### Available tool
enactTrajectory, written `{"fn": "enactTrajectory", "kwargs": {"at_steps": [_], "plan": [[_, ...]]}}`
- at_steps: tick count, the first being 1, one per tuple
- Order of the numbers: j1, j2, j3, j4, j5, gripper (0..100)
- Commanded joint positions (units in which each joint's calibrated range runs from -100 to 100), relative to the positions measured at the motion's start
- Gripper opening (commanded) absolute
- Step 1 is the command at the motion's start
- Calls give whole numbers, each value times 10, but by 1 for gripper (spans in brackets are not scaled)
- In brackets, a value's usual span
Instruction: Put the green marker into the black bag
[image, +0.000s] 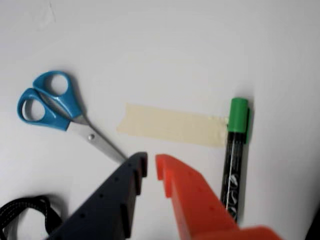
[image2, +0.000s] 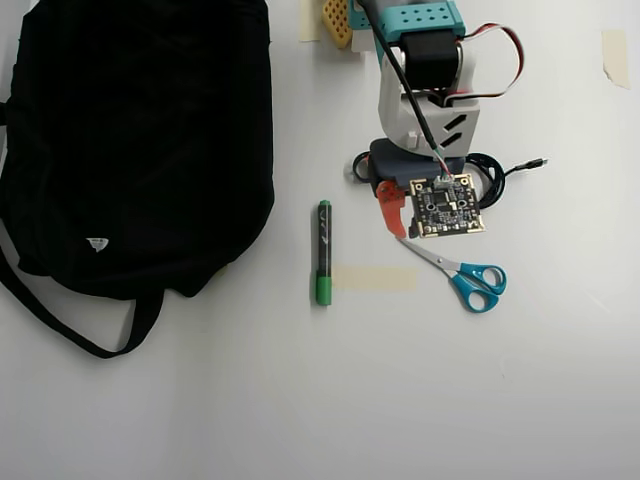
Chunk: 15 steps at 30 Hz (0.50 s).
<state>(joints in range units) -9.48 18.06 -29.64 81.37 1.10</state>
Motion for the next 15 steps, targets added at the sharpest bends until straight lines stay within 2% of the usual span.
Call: {"fn": "enactTrajectory", "kwargs": {"at_steps": [1, 15], "plan": [[-5, -11, -16, 18, 2, 2], [1, 1, -14, 136, 2, 2]]}}
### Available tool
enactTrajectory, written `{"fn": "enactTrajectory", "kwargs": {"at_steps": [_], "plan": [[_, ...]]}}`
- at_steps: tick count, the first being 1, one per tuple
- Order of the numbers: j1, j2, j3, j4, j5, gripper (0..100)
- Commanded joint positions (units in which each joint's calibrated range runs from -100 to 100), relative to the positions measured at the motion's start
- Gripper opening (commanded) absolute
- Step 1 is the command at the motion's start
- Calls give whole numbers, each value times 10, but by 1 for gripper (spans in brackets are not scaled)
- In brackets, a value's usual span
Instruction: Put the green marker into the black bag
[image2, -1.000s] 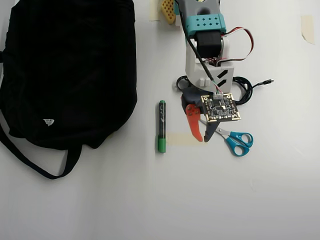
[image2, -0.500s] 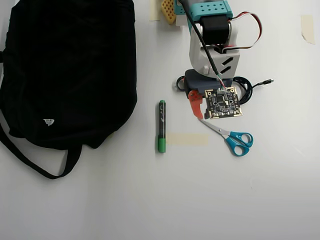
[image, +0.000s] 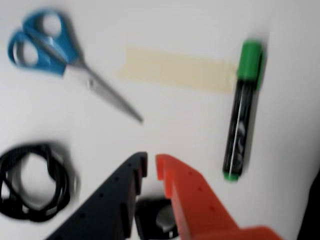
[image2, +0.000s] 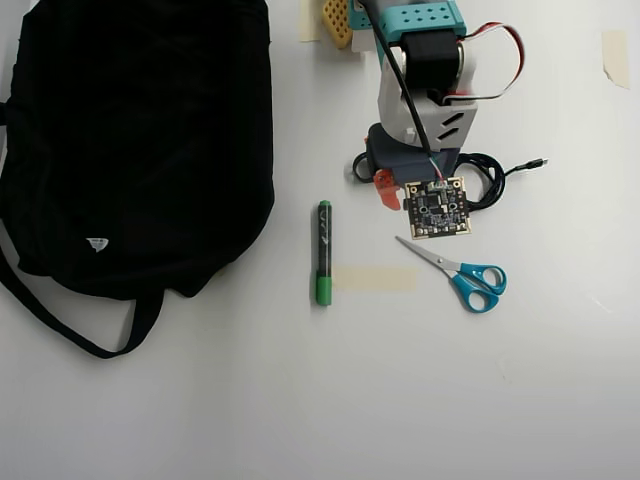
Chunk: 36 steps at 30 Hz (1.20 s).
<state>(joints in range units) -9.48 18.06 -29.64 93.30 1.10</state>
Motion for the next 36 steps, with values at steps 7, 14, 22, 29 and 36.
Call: {"fn": "enactTrajectory", "kwargs": {"at_steps": [7, 14, 22, 29, 36], "plan": [[4, 72, -9, 26, 2, 3], [8, 68, -6, 63, 2, 2], [13, 63, 16, 64, 0, 3], [12, 62, 25, 64, 0, 2], [9, 23, 30, 65, 1, 2]]}}
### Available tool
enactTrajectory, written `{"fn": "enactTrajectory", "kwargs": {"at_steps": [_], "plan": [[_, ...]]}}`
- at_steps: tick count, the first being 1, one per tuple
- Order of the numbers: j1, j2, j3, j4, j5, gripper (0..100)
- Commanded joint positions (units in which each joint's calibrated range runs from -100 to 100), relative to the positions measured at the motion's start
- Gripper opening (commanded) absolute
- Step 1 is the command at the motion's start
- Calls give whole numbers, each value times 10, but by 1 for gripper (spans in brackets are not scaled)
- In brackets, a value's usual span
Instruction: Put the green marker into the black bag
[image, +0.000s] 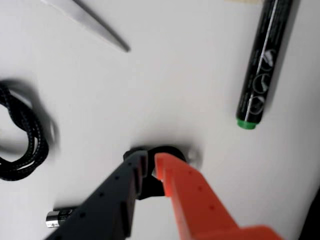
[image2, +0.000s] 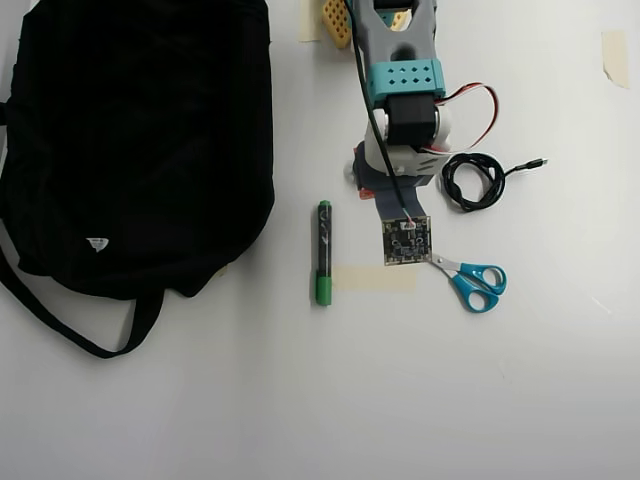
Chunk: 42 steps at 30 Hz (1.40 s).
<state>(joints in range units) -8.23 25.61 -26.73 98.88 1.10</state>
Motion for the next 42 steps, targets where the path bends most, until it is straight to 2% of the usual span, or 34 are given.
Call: {"fn": "enactTrajectory", "kwargs": {"at_steps": [1, 8, 20, 42], "plan": [[-3, -55, 2, 9, 1, 2], [1, -69, 31, 9, 3, 2], [2, -203, 186, 9, 2, 3], [-2, -210, 143, 7, -2, 2]]}}
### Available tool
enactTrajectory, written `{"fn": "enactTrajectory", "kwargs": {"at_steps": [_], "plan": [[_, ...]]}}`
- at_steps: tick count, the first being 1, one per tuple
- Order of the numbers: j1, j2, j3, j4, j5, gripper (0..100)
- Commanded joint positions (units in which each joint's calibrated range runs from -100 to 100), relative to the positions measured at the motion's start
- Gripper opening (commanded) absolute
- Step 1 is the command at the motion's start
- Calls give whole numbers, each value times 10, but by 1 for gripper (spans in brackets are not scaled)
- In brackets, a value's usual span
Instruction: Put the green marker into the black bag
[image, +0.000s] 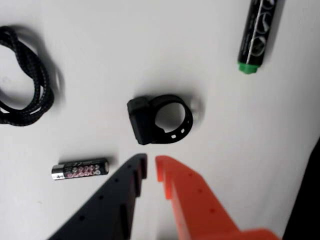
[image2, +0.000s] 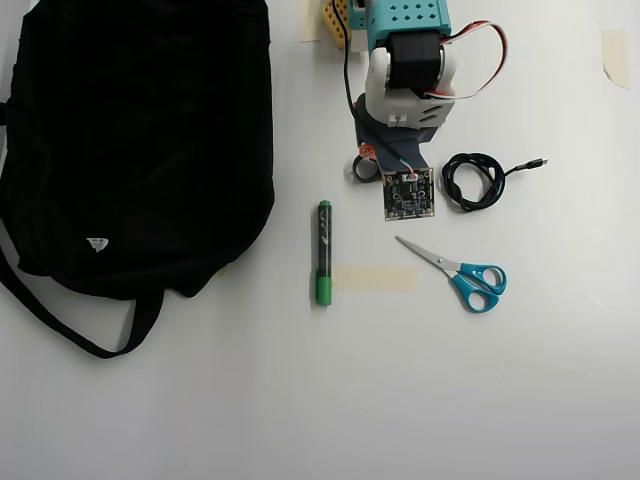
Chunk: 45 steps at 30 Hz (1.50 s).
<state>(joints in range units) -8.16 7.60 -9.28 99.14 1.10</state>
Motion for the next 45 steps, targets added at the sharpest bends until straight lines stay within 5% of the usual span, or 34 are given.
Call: {"fn": "enactTrajectory", "kwargs": {"at_steps": [1, 45], "plan": [[-4, -29, -35, 4, -2, 2], [20, -20, -61, -70, -37, 2]]}}
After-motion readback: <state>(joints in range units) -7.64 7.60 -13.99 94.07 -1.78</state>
